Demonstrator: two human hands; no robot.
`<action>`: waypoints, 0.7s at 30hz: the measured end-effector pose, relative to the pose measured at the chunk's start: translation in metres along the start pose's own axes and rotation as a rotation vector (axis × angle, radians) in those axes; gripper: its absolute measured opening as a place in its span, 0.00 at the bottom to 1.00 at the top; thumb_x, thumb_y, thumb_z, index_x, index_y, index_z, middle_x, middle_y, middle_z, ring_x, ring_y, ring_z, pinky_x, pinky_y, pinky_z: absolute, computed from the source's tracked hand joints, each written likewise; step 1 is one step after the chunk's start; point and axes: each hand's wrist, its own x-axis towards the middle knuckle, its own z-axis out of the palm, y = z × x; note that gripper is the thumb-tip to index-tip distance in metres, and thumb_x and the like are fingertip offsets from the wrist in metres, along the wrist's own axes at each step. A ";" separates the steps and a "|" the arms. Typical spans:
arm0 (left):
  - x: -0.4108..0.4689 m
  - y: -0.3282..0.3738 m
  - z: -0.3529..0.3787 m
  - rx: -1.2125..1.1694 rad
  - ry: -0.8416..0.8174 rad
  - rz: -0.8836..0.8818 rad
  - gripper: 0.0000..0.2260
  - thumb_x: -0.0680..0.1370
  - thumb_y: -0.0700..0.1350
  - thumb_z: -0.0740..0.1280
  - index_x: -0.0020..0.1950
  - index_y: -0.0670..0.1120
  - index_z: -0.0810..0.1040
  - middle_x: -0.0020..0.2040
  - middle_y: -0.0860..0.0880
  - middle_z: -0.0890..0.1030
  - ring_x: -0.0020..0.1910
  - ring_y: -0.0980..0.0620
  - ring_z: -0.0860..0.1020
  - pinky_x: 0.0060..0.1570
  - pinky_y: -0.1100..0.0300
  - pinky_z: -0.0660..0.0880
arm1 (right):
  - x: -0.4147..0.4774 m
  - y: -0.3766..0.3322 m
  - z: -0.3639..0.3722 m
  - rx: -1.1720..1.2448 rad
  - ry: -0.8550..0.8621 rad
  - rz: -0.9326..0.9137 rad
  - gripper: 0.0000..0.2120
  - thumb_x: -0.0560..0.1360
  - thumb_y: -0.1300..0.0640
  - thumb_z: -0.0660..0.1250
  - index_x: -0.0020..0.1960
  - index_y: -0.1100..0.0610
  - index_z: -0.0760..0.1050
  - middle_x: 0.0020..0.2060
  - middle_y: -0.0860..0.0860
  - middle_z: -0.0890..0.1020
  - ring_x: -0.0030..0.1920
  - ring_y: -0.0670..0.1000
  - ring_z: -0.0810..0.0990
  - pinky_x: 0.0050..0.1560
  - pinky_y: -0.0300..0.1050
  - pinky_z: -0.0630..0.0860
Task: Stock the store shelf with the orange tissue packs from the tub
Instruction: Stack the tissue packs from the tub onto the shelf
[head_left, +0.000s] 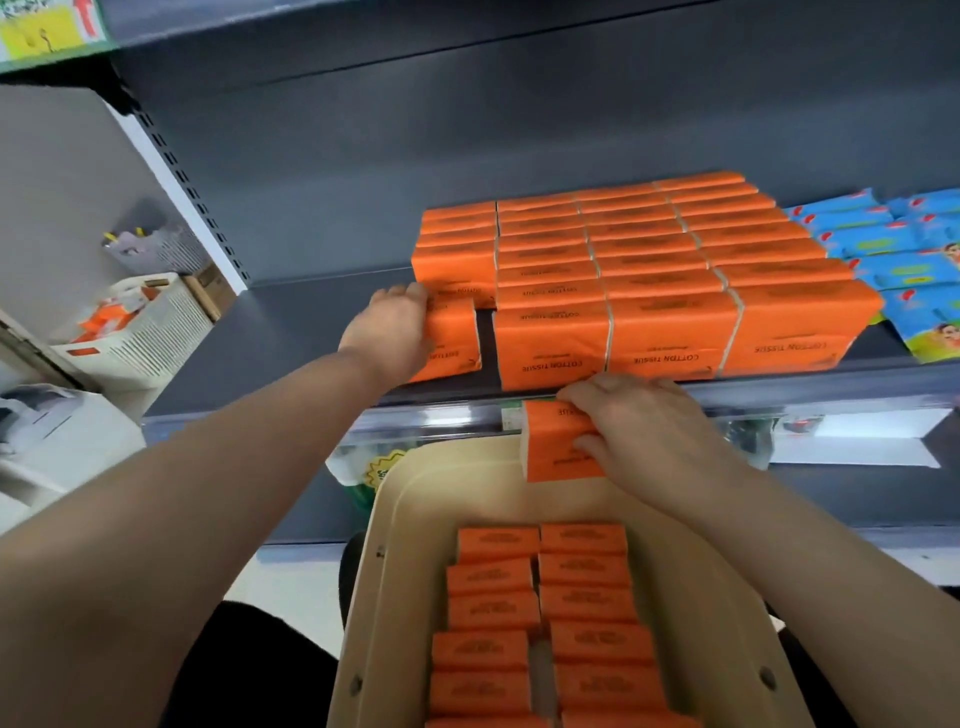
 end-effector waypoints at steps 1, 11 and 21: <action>0.008 0.002 0.001 0.005 0.005 0.009 0.19 0.75 0.40 0.65 0.65 0.42 0.69 0.60 0.42 0.74 0.63 0.41 0.69 0.54 0.46 0.72 | 0.001 0.000 0.001 -0.002 -0.002 -0.001 0.20 0.76 0.49 0.65 0.66 0.47 0.69 0.61 0.47 0.76 0.60 0.51 0.75 0.60 0.50 0.70; 0.071 0.017 0.018 0.021 0.105 -0.057 0.22 0.74 0.40 0.67 0.67 0.49 0.70 0.61 0.43 0.68 0.63 0.42 0.65 0.51 0.45 0.75 | 0.005 0.004 0.013 -0.003 0.004 0.010 0.18 0.68 0.49 0.73 0.57 0.48 0.76 0.48 0.45 0.81 0.48 0.49 0.81 0.47 0.47 0.74; 0.060 0.012 0.018 -0.095 0.190 -0.102 0.21 0.72 0.32 0.66 0.64 0.39 0.65 0.65 0.42 0.65 0.62 0.42 0.65 0.48 0.51 0.72 | 0.006 0.002 0.013 0.049 -0.039 -0.017 0.19 0.75 0.49 0.67 0.65 0.47 0.70 0.56 0.45 0.78 0.57 0.49 0.77 0.57 0.47 0.71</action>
